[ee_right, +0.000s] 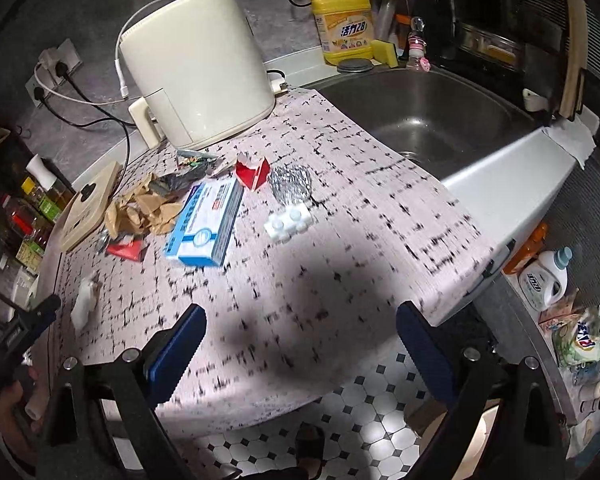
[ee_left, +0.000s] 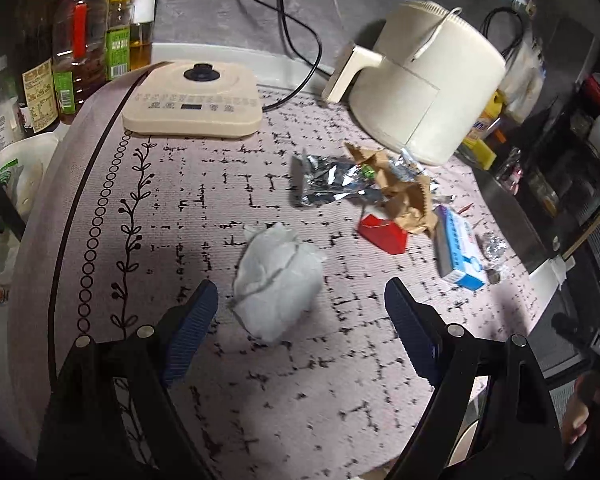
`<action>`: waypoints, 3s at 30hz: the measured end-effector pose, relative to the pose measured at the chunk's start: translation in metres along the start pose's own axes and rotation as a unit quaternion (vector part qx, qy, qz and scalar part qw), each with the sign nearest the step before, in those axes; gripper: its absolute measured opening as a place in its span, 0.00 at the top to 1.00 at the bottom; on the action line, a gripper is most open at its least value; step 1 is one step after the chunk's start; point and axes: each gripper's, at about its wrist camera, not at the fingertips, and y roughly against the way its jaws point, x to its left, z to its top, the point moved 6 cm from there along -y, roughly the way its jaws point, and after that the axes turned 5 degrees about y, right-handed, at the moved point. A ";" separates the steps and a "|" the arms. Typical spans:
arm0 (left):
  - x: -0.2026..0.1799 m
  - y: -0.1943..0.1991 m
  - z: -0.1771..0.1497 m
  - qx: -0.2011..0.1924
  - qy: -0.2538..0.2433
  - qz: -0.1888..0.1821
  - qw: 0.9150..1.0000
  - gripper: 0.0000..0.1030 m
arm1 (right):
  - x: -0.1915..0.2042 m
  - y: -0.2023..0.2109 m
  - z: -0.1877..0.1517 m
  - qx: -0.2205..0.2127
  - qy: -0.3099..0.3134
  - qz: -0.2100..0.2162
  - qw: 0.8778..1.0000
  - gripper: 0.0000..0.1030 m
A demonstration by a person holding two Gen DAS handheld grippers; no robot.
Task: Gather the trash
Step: 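Grasp the white tissue with the left tool while the right tool grasps the translucent blister pack, then carry both items over the white bucket and open both tools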
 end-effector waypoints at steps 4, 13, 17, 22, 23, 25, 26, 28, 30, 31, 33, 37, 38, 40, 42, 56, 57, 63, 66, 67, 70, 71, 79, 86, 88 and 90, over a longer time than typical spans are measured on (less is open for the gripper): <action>0.002 -0.019 0.002 0.020 -0.014 0.001 1.000 0.18 | 0.007 -0.020 0.013 0.001 -0.008 0.001 1.000 0.12; 0.000 -0.048 0.001 0.055 -0.060 0.020 0.996 0.71 | 0.007 -0.060 0.040 0.002 -0.011 -0.004 1.000 0.13; 0.005 -0.049 0.008 0.059 -0.056 0.017 0.997 0.85 | 0.007 -0.079 0.053 0.005 -0.011 -0.004 1.000 0.19; 0.012 -0.037 0.017 0.040 -0.040 0.015 0.998 0.85 | 0.011 -0.099 0.055 0.017 0.003 -0.005 1.000 0.28; 0.014 -0.034 0.017 0.038 -0.038 0.017 0.998 0.85 | 0.010 -0.103 0.055 0.023 0.008 -0.008 1.000 0.35; 0.016 -0.029 0.017 0.034 -0.036 0.019 0.999 0.85 | 0.007 -0.109 0.053 0.033 0.006 -0.012 0.999 0.46; 0.018 -0.027 0.017 0.032 -0.034 0.021 0.999 0.85 | 0.005 -0.111 0.052 0.037 0.003 -0.009 0.999 0.53; 0.019 -0.022 0.016 0.030 -0.029 0.025 0.999 0.85 | 0.004 -0.109 0.051 0.034 0.011 -0.008 0.999 0.56; 0.018 -0.015 0.016 0.025 -0.024 0.028 0.999 0.85 | 0.005 -0.106 0.048 0.030 0.013 -0.003 0.999 0.57; 0.017 -0.009 0.017 0.020 -0.023 0.029 0.999 0.85 | 0.004 -0.104 0.047 0.028 0.014 -0.001 1.000 0.57; 0.014 0.004 0.017 0.006 -0.021 0.029 0.999 0.85 | 0.006 -0.097 0.044 0.024 0.016 0.007 1.000 0.57; 0.009 0.023 0.010 -0.007 -0.009 0.031 0.999 0.85 | 0.008 -0.077 0.038 0.017 0.017 0.028 0.999 0.57; 0.007 0.027 0.006 -0.010 -0.007 0.032 0.999 0.85 | 0.008 -0.072 0.035 0.016 0.018 0.031 0.999 0.57; 0.000 0.034 -0.002 -0.010 -0.007 0.033 0.999 0.85 | 0.006 -0.061 0.029 0.015 0.019 0.037 0.999 0.57; -0.010 0.042 -0.012 -0.015 -0.011 0.035 0.999 0.85 | 0.000 -0.047 0.023 0.014 0.021 0.042 0.999 0.57; -0.099 0.062 -0.068 -0.005 -0.049 -0.004 0.999 0.85 | -0.094 0.042 -0.024 -0.005 -0.007 0.024 1.000 0.57; -0.106 0.062 -0.072 -0.003 -0.052 -0.007 0.999 0.85 | -0.104 0.047 -0.029 -0.005 -0.012 0.020 1.000 0.57; -0.150 0.060 -0.097 0.010 -0.082 -0.030 0.996 0.85 | -0.153 0.070 -0.063 0.002 -0.038 -0.001 0.999 0.57; -0.171 0.058 -0.109 0.018 -0.095 -0.042 0.994 0.85 | -0.172 0.081 -0.082 0.007 -0.051 -0.009 0.999 0.57; -0.178 0.057 -0.114 0.020 -0.099 -0.046 0.994 0.85 | -0.178 0.084 -0.089 0.008 -0.056 -0.010 0.998 0.57; -0.199 0.055 -0.129 0.030 -0.116 -0.058 0.991 0.85 | -0.193 0.091 -0.110 0.016 -0.070 -0.014 0.997 0.57; -0.208 0.055 -0.135 0.034 -0.121 -0.064 0.990 0.85 | -0.198 0.093 -0.118 0.019 -0.075 -0.014 0.997 0.57; -0.257 0.049 -0.181 0.059 -0.149 -0.101 0.982 0.85 | -0.227 0.115 -0.168 0.037 -0.094 -0.028 0.995 0.57; -0.291 0.041 -0.226 0.092 -0.172 -0.127 0.973 0.85 | -0.244 0.126 -0.204 0.052 -0.096 -0.033 0.993 0.54; -0.299 0.041 -0.235 0.097 -0.179 -0.133 0.970 0.85 | -0.249 0.128 -0.212 0.054 -0.101 -0.038 0.993 0.48; -0.309 0.040 -0.248 0.105 -0.186 -0.141 0.967 0.85 | -0.256 0.134 -0.218 0.050 -0.106 -0.051 0.992 0.36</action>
